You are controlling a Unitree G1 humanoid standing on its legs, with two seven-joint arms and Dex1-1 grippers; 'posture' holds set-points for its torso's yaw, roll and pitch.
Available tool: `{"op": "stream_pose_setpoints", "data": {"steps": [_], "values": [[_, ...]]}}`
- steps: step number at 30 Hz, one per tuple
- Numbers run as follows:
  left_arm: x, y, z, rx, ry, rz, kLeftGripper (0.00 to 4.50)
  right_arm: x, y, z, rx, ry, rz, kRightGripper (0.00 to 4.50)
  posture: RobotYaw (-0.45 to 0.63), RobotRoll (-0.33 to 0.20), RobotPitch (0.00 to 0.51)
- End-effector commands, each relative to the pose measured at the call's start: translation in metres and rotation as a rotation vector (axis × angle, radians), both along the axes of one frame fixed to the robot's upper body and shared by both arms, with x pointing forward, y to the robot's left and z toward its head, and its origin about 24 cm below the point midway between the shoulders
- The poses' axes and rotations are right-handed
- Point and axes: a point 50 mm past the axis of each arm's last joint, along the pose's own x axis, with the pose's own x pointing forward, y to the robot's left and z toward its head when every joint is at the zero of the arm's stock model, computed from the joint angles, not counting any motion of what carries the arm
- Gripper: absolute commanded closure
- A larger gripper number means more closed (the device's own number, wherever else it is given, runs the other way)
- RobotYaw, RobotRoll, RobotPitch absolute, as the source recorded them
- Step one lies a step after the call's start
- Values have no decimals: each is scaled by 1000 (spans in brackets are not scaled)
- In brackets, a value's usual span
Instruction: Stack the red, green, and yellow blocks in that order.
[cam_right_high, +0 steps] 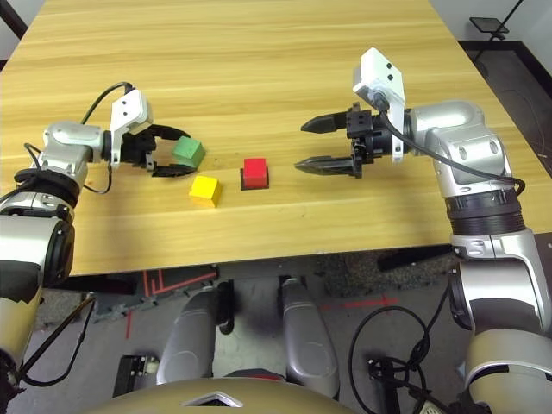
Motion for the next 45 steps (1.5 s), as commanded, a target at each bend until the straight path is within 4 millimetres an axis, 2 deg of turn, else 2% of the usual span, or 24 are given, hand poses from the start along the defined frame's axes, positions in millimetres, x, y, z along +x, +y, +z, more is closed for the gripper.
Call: {"op": "stream_pose_setpoints", "data": {"steps": [1, 10, 13, 18, 22, 24, 29, 34, 40, 45], "values": [[0, 0, -2, 20, 13, -3, 1626, 0, 0, 0, -11, -10, 0, 0, 202, 10, 225], [1, 2, 2, 12, 7, 8, 1626, 0, -1, -2, -13, -9, -9, 0, 201, 10, 223], [3, 2, 13, -12, -8, 10, 1626, 0, -1, -3, -14, -8, -8, 0, 201, 12, 222], [8, -5, 44, -80, -32, -5, 1626, 1, -1, -4, -13, -9, -10, 0, 208, 21, 223], [11, -16, 63, -40, -43, -9, 1626, 1, 1, -6, -6, -7, -9, 0, 208, 21, 223], [9, -23, 71, -21, -37, -30, 1626, 1, 2, -7, -2, -7, -6, 0, 213, 39, 222], [-13, -44, 94, 28, -9, -41, 1626, 2, 3, -8, 5, -12, -13, 0, 219, 52, 216], [-42, -62, 107, 38, 24, 69, 1626, 2, 3, -7, 8, -16, -12, 0, 224, 64, 214], [-57, -76, 108, -29, 31, 192, 1626, 2, 3, -9, 14, -14, -16, 0, 228, 68, 214], [-66, -89, 92, -118, 91, 232, 1626, 3, 3, -10, 16, -13, -17, 0, 236, 65, 213]]}}
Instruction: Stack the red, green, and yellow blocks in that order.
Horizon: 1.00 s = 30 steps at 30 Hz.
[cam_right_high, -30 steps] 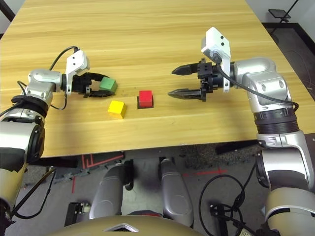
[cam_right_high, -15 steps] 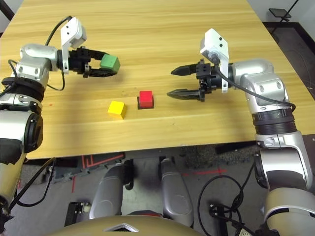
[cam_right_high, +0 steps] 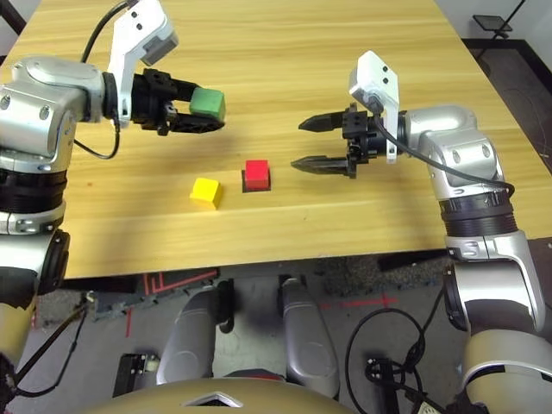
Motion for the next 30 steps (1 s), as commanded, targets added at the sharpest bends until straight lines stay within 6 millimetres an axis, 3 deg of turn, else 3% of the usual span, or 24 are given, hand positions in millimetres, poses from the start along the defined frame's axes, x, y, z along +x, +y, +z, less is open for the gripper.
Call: {"op": "stream_pose_setpoints", "data": {"steps": [1, 7, 12, 30], "values": [[-11, -10, -14, -57, 35, -7, 1626, 1, 0, -4, -1, 8, 1, 0, 238, 64, 211], [-22, -17, -44, -37, 106, -69, 1626, 4, 2, -3, 0, 5, 4, 0, 239, 55, 211], [-18, -18, -53, -46, 74, -33, 1626, 5, 2, -2, 1, 5, 4, 0, 231, 54, 213], [-27, -54, -54, -60, 11, -34, 1626, 4, -1, -8, 10, 13, -13, 0, 222, 59, 218]]}}
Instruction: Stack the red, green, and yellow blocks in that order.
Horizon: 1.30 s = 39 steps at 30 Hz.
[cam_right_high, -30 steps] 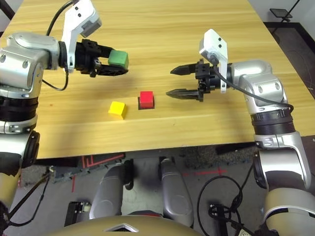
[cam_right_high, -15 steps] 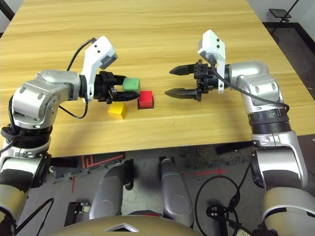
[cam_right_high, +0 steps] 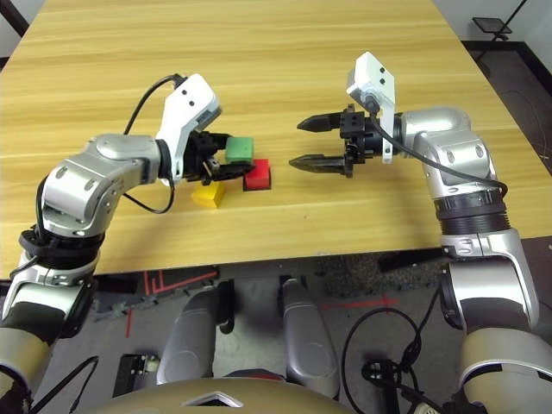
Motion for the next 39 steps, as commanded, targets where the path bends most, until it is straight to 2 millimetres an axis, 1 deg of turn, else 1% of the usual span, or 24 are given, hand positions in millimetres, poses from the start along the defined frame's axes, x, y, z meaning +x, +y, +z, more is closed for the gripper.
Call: {"op": "stream_pose_setpoints", "data": {"steps": [1, 10, 17, 23, 31, 38, 39], "values": [[-8, -14, 6, -9, -22, -46, 1626, 0, -2, -2, -11, -5, -6, 0, 222, 60, 218], [-12, -21, -1, -6, -17, -74, 1626, 0, -2, -3, -8, -5, -7, 0, 219, 56, 219], [-7, -21, -8, 0, -6, -58, 1626, 0, -1, -2, -4, -6, -7, 0, 215, 55, 220], [1, -21, -16, 7, -5, -36, 1626, -1, 0, -3, 0, -4, -3, 0, 213, 54, 221], [3, -20, -18, 11, -8, -41, 1626, -2, 1, -3, 3, -1, 1, 0, 210, 49, 224], [3, -19, -14, 16, -19, -67, 1626, -1, 2, -3, 5, 0, 0, 0, 214, 49, 222], [4, -19, -14, 18, -20, -65, 1276, -1, 2, -3, 5, 1, 1, 0, 216, 49, 221]]}}
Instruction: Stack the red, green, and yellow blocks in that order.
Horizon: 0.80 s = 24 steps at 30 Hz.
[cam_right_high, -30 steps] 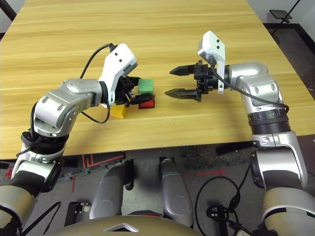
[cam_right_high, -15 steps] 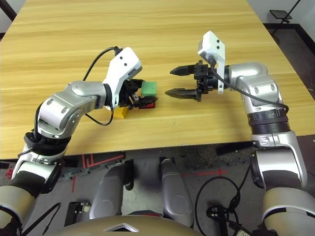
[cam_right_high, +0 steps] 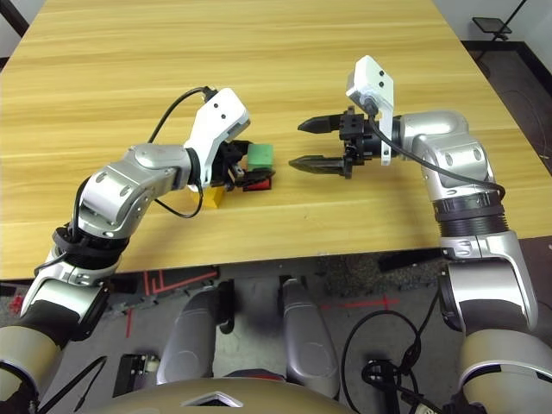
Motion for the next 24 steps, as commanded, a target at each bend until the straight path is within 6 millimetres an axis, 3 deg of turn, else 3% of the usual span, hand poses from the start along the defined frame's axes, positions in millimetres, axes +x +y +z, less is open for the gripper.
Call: {"op": "stream_pose_setpoints", "data": {"steps": [1, 4, 15, 24], "values": [[1, 0, 2, 11, -16, -21, 904, -2, 2, -1, -1, 1, 13, 0, 216, 49, 221], [4, 3, 1, 25, -28, -13, 32, -1, 3, -1, 0, 2, 14, 0, 218, 50, 221], [12, 8, 6, 31, -54, -4, 32, 1, 4, -1, 2, 2, 20, 0, 226, 48, 212], [6, 7, 12, -6, -17, -57, 32, 4, 6, 0, 2, 1, 21, 0, 234, 48, 200]]}}
